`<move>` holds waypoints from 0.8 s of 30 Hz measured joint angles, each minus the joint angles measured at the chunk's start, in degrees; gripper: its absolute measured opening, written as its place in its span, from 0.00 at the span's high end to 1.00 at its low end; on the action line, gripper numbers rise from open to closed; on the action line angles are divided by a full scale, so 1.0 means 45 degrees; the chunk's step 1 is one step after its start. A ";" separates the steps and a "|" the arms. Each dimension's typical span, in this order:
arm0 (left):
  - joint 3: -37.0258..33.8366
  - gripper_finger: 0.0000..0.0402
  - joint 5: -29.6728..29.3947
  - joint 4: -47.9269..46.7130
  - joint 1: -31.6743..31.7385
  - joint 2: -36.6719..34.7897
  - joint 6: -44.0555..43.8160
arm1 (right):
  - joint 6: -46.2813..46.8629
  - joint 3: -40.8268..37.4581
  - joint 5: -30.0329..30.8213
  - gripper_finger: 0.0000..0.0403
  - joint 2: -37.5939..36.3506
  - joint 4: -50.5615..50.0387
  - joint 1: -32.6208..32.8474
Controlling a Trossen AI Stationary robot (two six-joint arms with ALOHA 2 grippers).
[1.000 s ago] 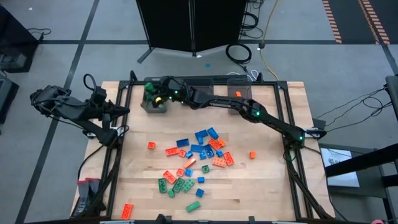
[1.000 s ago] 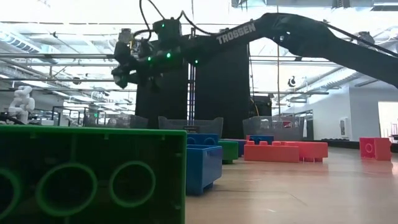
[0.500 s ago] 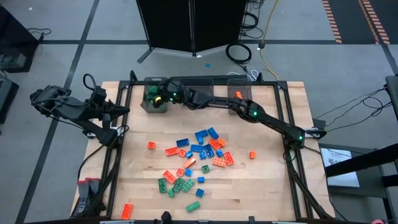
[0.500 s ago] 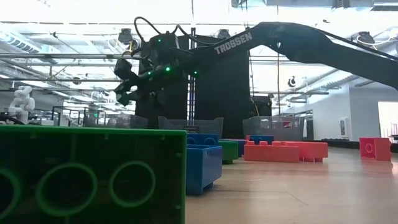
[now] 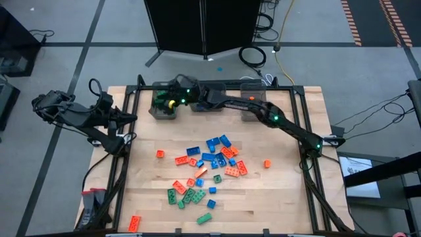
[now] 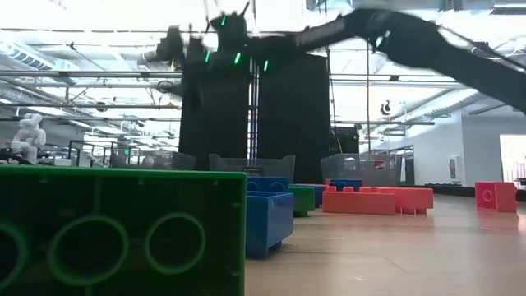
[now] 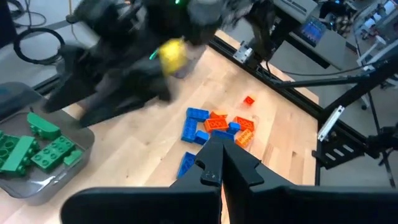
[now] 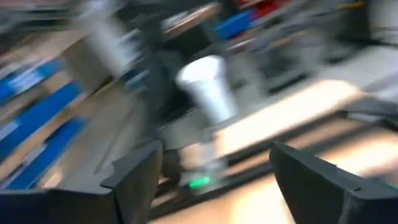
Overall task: Sort blocks
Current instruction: Put the green game piece into the left black bin
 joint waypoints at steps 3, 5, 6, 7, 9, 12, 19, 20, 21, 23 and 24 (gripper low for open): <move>0.0000 1.00 0.0222 0.0000 0.0000 0.0000 0.0181 | -0.1477 0.0006 -0.2400 0.33 -0.1853 -0.2638 0.0656; 0.0000 1.00 0.0293 0.0000 0.0001 0.0000 0.0280 | -0.3176 0.0104 -0.3012 0.35 -0.3039 -0.5878 0.1342; 0.0000 1.00 0.0321 0.0000 0.0000 0.0000 0.0306 | -0.4180 0.0117 -0.2994 0.36 -0.3528 -0.8050 0.1713; 0.0000 1.00 0.0324 0.0000 0.0000 0.0000 0.0306 | -0.5016 0.0115 -0.2726 0.37 -0.3900 -1.0168 0.2109; 0.0000 1.00 0.0324 0.0000 0.0005 0.0000 0.0343 | -0.6125 0.0045 -0.1119 0.38 -0.4298 -1.4537 0.3008; 0.0000 1.00 0.0324 0.0005 0.0000 0.0000 0.0603 | -0.6507 -0.0049 0.1753 0.39 -0.4313 -1.8946 0.4439; 0.0000 1.00 0.0370 0.0008 0.0000 0.0000 0.0634 | -0.5839 -0.2003 0.2926 0.38 -0.4315 -1.7922 0.6917; 0.0000 1.00 0.0402 0.0010 0.0000 0.0000 0.0594 | -0.5774 -0.2450 0.2981 0.38 -0.4293 -1.7251 0.7079; 0.0000 1.00 0.0424 0.0010 0.0000 0.0000 0.0583 | -0.5674 -0.2893 0.2986 0.38 -0.4293 -1.6508 0.7189; 0.0000 1.00 0.0428 0.0010 0.0000 0.0000 0.0583 | -0.5554 -0.3643 0.2968 0.38 -0.4361 -1.5278 0.7337; 0.0000 1.00 0.0431 0.0010 0.0000 0.0000 0.0583 | -0.5553 -0.3990 0.2969 0.38 -0.4366 -1.4963 0.7370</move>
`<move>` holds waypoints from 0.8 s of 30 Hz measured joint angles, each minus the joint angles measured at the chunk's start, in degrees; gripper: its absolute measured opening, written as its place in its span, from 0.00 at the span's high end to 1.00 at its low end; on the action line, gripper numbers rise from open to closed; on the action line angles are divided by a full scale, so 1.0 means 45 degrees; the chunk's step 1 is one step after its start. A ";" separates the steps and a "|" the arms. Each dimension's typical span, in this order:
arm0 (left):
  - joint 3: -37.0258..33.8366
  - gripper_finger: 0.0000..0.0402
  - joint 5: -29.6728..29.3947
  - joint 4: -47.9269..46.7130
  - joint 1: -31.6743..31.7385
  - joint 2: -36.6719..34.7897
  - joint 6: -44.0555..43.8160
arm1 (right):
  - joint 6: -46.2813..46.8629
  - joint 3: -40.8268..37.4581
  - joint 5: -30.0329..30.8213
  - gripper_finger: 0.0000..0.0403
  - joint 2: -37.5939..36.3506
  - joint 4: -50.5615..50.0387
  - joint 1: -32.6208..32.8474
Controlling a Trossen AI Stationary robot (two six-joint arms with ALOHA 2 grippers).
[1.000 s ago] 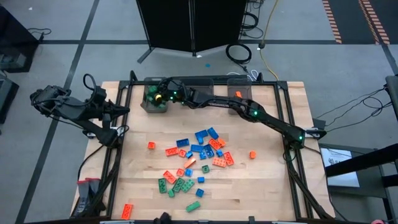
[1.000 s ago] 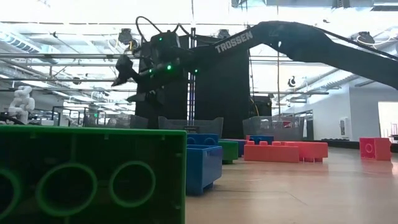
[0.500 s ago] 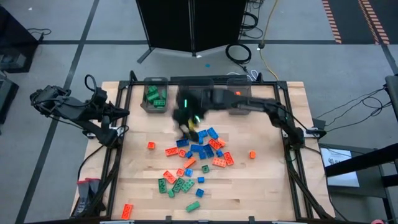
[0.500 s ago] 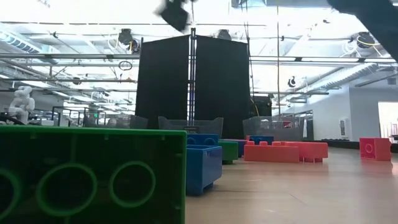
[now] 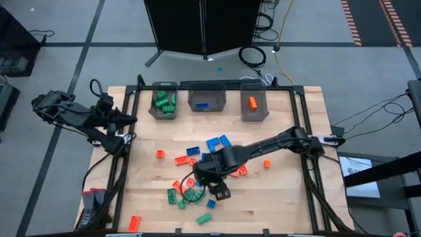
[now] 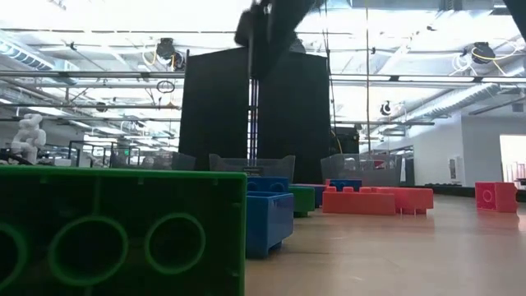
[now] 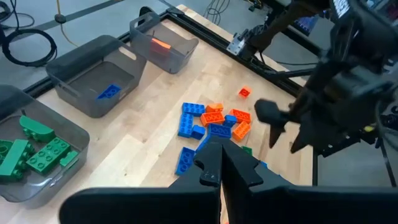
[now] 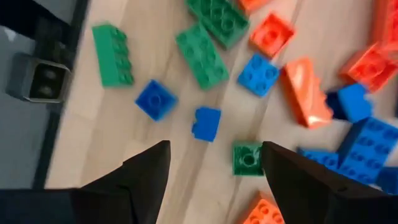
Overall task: Sort blocks
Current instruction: Put the green game piece into the left black bin
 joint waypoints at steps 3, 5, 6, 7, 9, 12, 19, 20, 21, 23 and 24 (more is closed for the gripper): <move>0.0000 1.00 0.0070 0.0000 0.0000 0.0000 -0.0019 | 0.0099 -0.1108 0.0010 0.38 0.0015 0.0751 -0.0042; 0.0000 1.00 0.0099 0.0002 0.0000 0.0000 -0.0019 | 0.0335 -0.1791 0.0007 0.37 0.0015 0.1134 -0.0153; 0.0000 1.00 0.0101 0.0000 0.0000 0.0000 -0.0019 | 0.0439 -0.2096 0.0009 0.36 0.0015 0.1201 -0.0182; 0.0000 1.00 0.0102 0.0002 0.0000 0.0000 -0.0019 | 0.0486 -0.2378 0.0012 0.36 0.0015 0.1274 -0.0216; 0.0000 1.00 0.0098 0.0005 0.0001 0.0000 -0.0024 | 0.0508 -0.2971 0.0012 0.35 0.0015 0.1684 -0.0253; 0.0000 1.00 0.0097 0.0005 0.0000 0.0000 -0.0024 | 0.0569 -0.3846 0.0003 0.34 0.0015 0.2818 -0.0252; 0.0000 1.00 0.0090 0.0005 0.0002 0.0000 -0.0036 | 0.0920 -0.5444 0.0279 0.36 -0.0025 0.5057 -0.0417; 0.0000 1.00 0.0087 0.0005 0.0000 0.0000 -0.0034 | 0.1082 -0.5601 0.0263 0.38 -0.0058 0.5136 -0.0464; 0.0000 1.00 0.0087 0.0005 0.0000 0.0000 -0.0034 | 0.1216 -0.5728 0.0320 0.40 -0.0065 0.5158 -0.0517; 0.0000 1.00 0.0087 0.0008 0.0000 0.0000 -0.0034 | 0.1388 -0.5956 0.0304 0.48 -0.0083 0.5175 -0.0623; 0.0000 1.00 0.0084 0.0005 0.0000 0.0000 -0.0031 | 0.1423 -0.6002 0.0299 0.52 -0.0083 0.5175 -0.0677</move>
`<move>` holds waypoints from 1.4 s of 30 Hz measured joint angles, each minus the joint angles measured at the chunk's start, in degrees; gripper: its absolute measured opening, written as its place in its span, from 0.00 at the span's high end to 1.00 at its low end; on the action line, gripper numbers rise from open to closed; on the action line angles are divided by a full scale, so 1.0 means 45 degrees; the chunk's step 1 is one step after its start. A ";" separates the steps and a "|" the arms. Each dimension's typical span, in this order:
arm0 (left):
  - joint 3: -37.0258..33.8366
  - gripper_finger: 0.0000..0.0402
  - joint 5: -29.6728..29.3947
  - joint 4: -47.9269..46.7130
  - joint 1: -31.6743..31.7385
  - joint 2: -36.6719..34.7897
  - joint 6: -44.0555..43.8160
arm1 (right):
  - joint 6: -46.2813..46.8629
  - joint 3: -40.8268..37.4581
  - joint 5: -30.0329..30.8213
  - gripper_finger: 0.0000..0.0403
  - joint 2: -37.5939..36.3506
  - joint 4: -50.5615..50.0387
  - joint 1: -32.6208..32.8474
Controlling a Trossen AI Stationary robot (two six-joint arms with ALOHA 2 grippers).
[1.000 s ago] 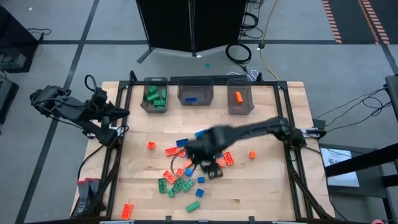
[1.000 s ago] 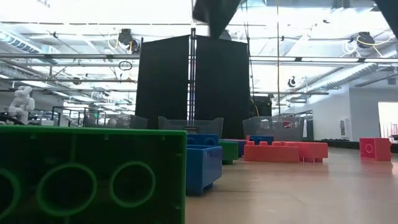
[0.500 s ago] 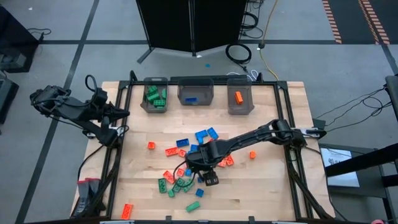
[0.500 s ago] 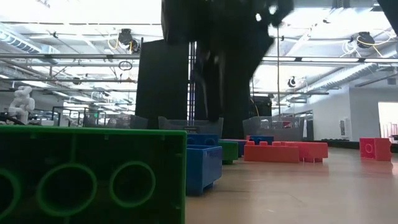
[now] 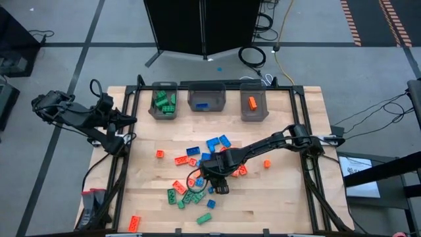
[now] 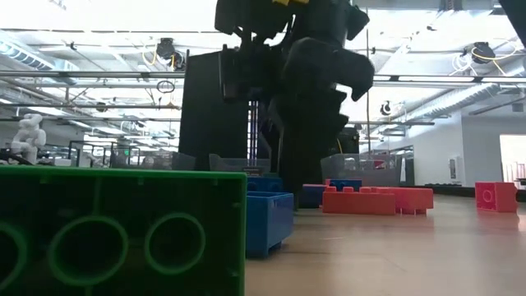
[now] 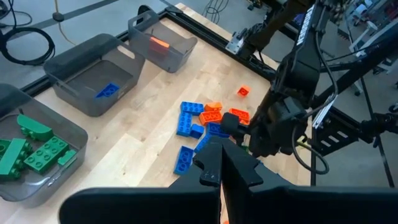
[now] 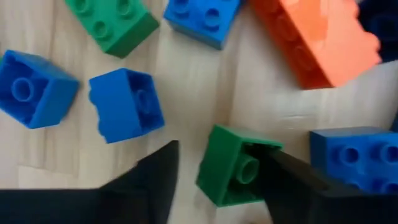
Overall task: Sort blocks
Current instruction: Put the green game piece into the left black bin
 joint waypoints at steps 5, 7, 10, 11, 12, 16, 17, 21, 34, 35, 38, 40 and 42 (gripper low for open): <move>0.0000 1.00 -0.0236 0.0005 0.0000 0.0000 0.0002 | 0.0059 -0.0038 -0.0073 0.79 0.0010 0.0138 -0.0218; 0.0000 1.00 -0.0311 0.0005 0.0000 0.0000 0.0002 | 0.0327 -0.0021 -0.0077 0.79 0.0028 0.0205 -0.0273; 0.0000 1.00 -0.0320 0.0005 0.0001 0.0000 0.0002 | 0.0611 0.0332 -0.0090 0.79 -0.0039 -0.0186 -0.0317; 0.0000 1.00 -0.0327 0.0005 0.0001 0.0000 0.0002 | 0.0619 0.0520 0.0066 0.79 -0.0044 -0.0390 -0.0314; 0.0000 1.00 -0.0327 0.0005 0.0000 0.0000 0.0003 | 0.0627 0.0768 0.0254 0.79 -0.0024 -0.0751 -0.0319; 0.0000 1.00 -0.0332 0.0004 0.0004 0.0000 0.0012 | 0.0306 0.2117 0.1811 0.79 -0.0717 -0.2205 -0.0358; 0.0000 1.00 -0.0332 0.0000 0.0003 0.0004 0.0013 | 0.0217 0.2397 0.2366 0.79 -0.1124 -0.2365 -0.0400; -0.0092 1.00 -0.0390 0.0002 0.0002 0.0029 0.0028 | -0.0069 0.2437 0.5175 0.79 -0.2639 -0.3054 -0.0904; -0.1019 1.00 -0.0744 0.0484 0.0001 0.0141 0.0143 | 0.2268 -0.3746 0.6348 0.79 -0.8837 0.4830 -0.6116; -0.1033 1.00 -0.0758 0.0505 0.0004 0.0146 0.0134 | 0.2112 -0.3850 0.5993 0.79 -0.8647 0.6112 -0.6366; -0.1035 1.00 -0.0803 0.0503 0.0003 0.0162 0.0098 | 0.1971 -0.3519 0.4945 0.79 -0.7214 0.9140 -0.6730; -0.1035 1.00 -0.0803 0.0500 0.0001 0.0165 0.0088 | 0.2130 -0.2819 0.4127 0.79 -0.5848 0.9960 -0.6870; -0.1035 1.00 -0.0799 0.0495 0.0000 0.0160 0.0031 | 0.2249 -0.1481 0.3207 0.79 -0.4324 1.0139 -0.6990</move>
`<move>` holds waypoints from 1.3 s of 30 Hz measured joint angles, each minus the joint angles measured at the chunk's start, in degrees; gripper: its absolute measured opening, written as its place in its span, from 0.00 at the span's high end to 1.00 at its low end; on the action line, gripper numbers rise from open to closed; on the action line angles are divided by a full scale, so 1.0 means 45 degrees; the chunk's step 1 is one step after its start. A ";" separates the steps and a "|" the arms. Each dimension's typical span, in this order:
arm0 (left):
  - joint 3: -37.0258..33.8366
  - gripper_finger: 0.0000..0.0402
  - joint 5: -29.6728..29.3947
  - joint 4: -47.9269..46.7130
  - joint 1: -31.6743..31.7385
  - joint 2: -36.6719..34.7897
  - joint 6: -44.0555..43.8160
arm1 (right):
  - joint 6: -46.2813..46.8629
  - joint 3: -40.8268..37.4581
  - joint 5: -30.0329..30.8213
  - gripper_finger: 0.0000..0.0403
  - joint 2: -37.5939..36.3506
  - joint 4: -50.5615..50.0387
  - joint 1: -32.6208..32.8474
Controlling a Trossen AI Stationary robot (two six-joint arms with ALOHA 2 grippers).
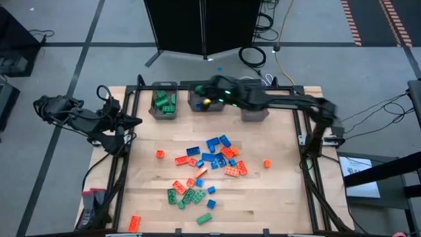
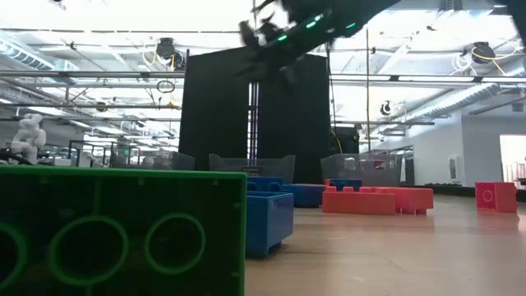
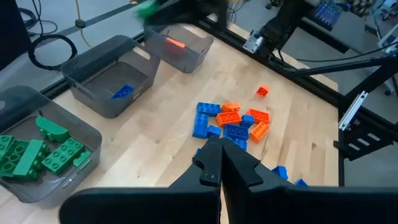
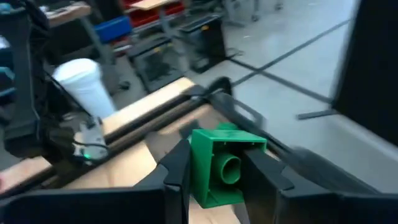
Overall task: Sort blocks
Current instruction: Put the green game piece into the left black bin
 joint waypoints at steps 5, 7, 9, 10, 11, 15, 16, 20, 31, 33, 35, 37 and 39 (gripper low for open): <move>0.0000 1.00 0.0000 -0.0042 0.0003 0.0000 -0.0005 | 0.0010 0.5017 -0.2217 0.79 0.3959 -0.0312 0.0029; 0.0000 1.00 0.0000 -0.0068 0.0004 0.0000 -0.0005 | 0.0018 0.7222 -0.2616 0.79 0.5500 -0.0714 0.0102; 0.0000 1.00 0.0000 -0.0068 0.0000 0.0000 -0.0005 | 0.0031 0.9424 -0.2695 0.79 0.6855 -0.1429 0.0121; 0.0000 1.00 0.0000 -0.0065 0.0000 0.0000 -0.0007 | 0.0130 1.0496 -0.2688 0.79 0.7499 -0.1742 0.0083; 0.0000 1.00 -0.0004 -0.0068 0.0000 0.0000 -0.0009 | 0.0288 1.1414 -0.2680 0.79 0.8072 -0.2084 0.0031; 0.0000 1.00 -0.0121 -0.0070 0.0004 -0.0015 -0.0010 | 0.1615 1.0242 -0.2622 0.79 0.8551 -0.0097 -0.0064; 0.0000 1.00 -0.0155 -0.0077 0.0003 0.0010 -0.0011 | 0.1724 1.0121 -0.2613 0.79 0.8692 -0.0195 -0.0056; 0.0005 1.00 -0.0980 -0.0086 0.0004 0.0125 -0.0005 | 0.1654 1.0100 -0.2658 0.63 0.8904 -0.0961 -0.0037; -0.0687 1.00 -0.4871 -0.0055 0.0396 0.0695 0.0240 | 0.0745 1.0908 -0.2697 0.20 0.8875 -0.0807 -0.0021; -0.1145 1.00 -0.4762 -0.0113 0.0643 0.0695 -0.0125 | 0.0584 1.1063 -0.2729 0.21 0.8853 -0.0910 -0.0049; -0.1584 1.00 -0.4291 -0.0122 0.0810 0.0656 -0.0383 | 0.0474 1.1269 -0.3038 0.23 0.8831 -0.1974 -0.0217; -0.1998 1.00 -0.3852 -0.0088 0.0874 0.0636 -0.0746 | 0.0480 1.1453 -0.3067 0.25 0.8861 -0.2587 -0.0314; -0.2311 1.00 -0.3705 -0.0072 0.0874 0.0636 -0.1114 | -0.0554 1.1484 -0.3500 0.27 0.8861 -0.3030 -0.0342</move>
